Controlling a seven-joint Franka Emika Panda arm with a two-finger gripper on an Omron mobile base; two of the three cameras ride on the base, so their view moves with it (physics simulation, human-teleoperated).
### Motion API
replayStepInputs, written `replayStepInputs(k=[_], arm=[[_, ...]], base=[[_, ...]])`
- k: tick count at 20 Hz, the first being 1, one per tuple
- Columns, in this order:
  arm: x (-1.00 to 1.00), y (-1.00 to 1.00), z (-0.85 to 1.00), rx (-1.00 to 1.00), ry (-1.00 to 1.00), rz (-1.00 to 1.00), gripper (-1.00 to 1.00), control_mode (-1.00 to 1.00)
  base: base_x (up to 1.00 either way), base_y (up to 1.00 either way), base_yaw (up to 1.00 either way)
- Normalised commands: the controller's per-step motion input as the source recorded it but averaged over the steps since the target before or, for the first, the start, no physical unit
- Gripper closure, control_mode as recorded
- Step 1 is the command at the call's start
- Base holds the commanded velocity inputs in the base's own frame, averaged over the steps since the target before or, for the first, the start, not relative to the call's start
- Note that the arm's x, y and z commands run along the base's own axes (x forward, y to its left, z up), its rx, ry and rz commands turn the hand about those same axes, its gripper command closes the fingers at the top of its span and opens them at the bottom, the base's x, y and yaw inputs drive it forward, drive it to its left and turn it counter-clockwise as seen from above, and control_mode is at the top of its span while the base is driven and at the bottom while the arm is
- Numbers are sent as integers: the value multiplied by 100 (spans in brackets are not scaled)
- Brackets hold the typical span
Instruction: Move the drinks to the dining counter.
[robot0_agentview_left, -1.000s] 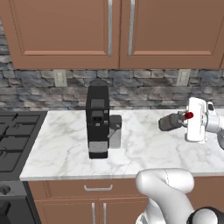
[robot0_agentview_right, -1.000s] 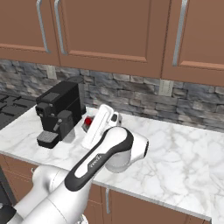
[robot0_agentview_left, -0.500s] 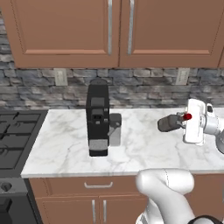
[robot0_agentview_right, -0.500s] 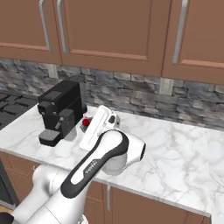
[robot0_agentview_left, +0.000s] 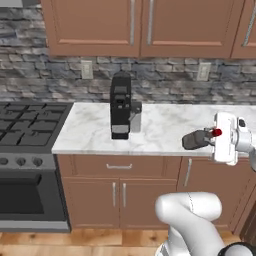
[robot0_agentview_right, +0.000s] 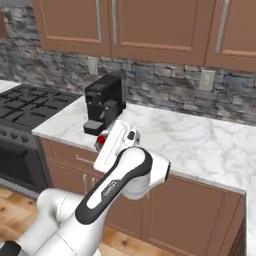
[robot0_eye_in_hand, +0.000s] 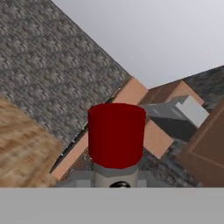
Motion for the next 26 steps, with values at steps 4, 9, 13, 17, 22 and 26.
replayStepInputs(k=[4,9,13,17,22,26], arm=[[0,0,0,0,0,0,100,100],[0,0,0,0,0,0,100,100],[0,0,0,0,0,0,100,100],[0,0,0,0,0,0,100,100],[0,0,0,0,0,0,100,100],[0,0,0,0,0,0,100,100]], base=[[-56,39,37],[-15,58,48],[1,64,62],[16,62,64],[8,61,65],[15,64,62]])
